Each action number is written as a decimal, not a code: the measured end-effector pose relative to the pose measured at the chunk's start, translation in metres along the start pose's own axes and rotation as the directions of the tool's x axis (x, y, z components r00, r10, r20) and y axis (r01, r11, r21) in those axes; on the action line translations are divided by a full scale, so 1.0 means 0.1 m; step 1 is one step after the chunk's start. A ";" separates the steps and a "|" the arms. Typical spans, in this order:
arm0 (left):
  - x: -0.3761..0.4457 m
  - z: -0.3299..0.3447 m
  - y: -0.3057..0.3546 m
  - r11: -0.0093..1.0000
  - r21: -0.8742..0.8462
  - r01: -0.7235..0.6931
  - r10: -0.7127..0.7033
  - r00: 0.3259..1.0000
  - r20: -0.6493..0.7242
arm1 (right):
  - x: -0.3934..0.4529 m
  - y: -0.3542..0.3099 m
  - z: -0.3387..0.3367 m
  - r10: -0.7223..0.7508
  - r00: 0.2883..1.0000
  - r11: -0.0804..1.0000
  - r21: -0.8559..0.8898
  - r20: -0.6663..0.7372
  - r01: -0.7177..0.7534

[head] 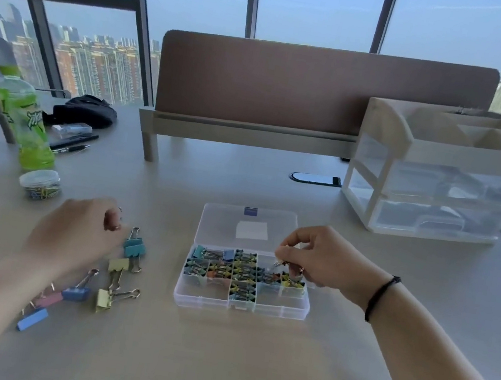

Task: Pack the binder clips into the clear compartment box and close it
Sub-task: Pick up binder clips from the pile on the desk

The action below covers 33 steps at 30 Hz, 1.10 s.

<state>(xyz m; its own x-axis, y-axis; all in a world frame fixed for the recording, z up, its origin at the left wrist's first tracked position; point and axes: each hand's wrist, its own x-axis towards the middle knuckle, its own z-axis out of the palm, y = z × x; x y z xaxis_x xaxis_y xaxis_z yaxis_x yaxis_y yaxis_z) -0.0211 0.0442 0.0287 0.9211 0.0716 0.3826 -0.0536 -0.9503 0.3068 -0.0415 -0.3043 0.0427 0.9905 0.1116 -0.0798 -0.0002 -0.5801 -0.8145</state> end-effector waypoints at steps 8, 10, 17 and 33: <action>0.04 0.05 1.12 0.867 -0.437 -0.240 0.322 0.939 0.122 | 0.04 0.05 0.00 0.007 0.999 1.000 0.029 -0.035 -0.006; 0.03 0.17 1.36 0.803 -0.544 -0.242 0.401 0.896 0.194 | 0.06 0.07 -0.03 0.012 0.998 0.991 0.132 -0.062 -0.003; 0.07 0.52 1.56 0.757 -0.607 -0.242 0.448 0.869 0.212 | 0.10 0.08 -0.06 0.012 0.987 0.941 0.335 -0.159 0.042; -0.08 0.66 1.34 0.786 -0.426 -0.448 0.508 0.861 0.033 | 0.08 0.07 0.06 -0.044 0.947 0.999 -0.044 -0.319 0.031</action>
<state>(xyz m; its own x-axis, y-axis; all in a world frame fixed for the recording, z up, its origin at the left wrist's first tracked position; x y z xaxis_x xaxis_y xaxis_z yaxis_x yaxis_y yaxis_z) -0.0099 -0.1034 0.0097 0.7785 -0.4307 0.4565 -0.6185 -0.6503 0.4411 -0.0343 -0.3021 0.0331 0.9815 -0.1266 0.1435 0.0367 -0.6111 -0.7907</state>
